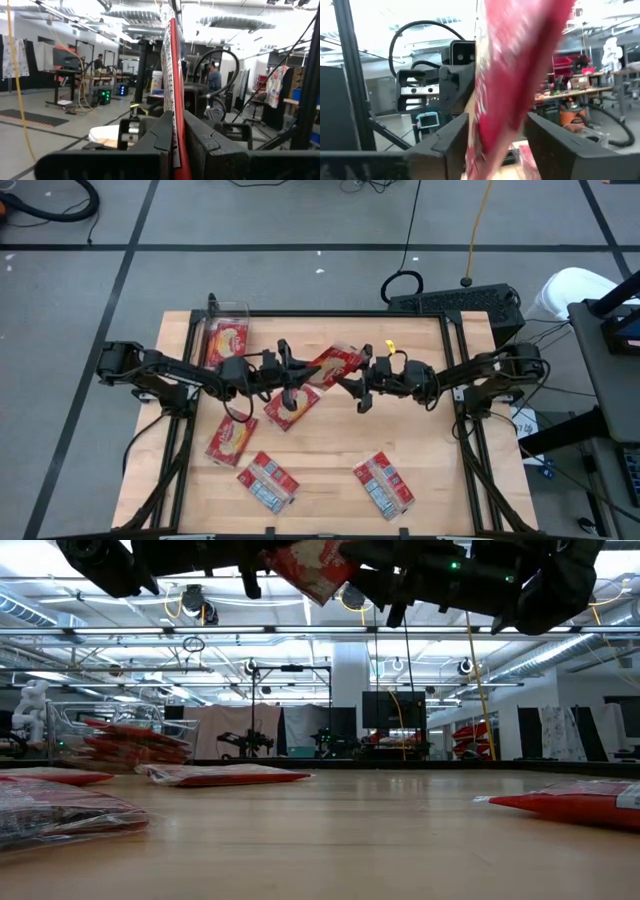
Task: Sort popcorn bags into baskets
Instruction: Put the red popcorn bag into the transparent bin
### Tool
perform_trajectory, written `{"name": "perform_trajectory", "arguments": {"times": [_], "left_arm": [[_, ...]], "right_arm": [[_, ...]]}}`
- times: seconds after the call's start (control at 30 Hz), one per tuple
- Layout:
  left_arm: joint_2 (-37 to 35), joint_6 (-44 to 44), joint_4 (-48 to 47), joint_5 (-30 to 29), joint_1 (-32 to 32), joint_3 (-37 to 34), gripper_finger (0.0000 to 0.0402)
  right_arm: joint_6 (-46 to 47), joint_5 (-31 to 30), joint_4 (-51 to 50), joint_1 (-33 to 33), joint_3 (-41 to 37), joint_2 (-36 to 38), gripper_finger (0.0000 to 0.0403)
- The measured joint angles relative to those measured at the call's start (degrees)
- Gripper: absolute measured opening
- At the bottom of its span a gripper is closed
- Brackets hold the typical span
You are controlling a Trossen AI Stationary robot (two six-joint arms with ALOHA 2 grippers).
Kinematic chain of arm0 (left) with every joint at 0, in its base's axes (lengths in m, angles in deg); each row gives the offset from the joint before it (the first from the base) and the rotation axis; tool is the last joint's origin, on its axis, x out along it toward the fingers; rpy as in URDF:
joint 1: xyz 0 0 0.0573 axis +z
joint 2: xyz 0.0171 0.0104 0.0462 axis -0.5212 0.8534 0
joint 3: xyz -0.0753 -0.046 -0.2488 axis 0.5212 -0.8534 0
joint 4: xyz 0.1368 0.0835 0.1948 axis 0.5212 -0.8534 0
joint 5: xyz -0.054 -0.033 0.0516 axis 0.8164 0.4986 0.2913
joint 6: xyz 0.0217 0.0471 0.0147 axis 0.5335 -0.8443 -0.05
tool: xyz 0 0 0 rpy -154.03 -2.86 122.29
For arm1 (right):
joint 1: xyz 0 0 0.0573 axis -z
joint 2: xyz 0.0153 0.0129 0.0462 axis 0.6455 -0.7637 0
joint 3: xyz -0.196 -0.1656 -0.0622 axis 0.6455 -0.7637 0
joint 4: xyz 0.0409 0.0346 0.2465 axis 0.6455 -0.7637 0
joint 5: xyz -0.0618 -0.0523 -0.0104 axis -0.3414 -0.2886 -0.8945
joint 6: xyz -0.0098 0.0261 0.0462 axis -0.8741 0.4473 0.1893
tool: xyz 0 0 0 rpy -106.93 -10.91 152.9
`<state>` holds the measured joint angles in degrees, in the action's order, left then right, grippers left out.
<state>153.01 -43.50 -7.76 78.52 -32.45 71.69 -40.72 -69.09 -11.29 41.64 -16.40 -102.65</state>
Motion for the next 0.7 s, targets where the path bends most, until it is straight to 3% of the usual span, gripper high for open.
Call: {"name": "perform_trajectory", "arguments": {"times": [0.1, 0.33, 0.57, 0.7], "left_arm": [[0.0, -0.95, -1.63, -0.03, -0.26, 0.0, 0.003], [-0.17, -1.99, -5.6, -0.18, 0.32, 0.0, 0.0034], [-6.56, 4.01, -23.81, -0.59, 1.83, 0.02, 0.0112], [-10.77, 6.96, -31.59, -0.71, 2.67, 0.07, 0.0159]], "right_arm": [[-1.25, -0.01, 0.55, 0.0, 0.0, 0.02, 0.0148], [-1.48, 2.75, -1.79, 0.12, -0.07, 0.04, 0.0018], [1.81, 3.22, -16.91, 2.08, -0.17, 4.28, 0.004], [4.74, 5.98, -29.37, 4.33, -0.17, 7.58, 0.0026]]}}
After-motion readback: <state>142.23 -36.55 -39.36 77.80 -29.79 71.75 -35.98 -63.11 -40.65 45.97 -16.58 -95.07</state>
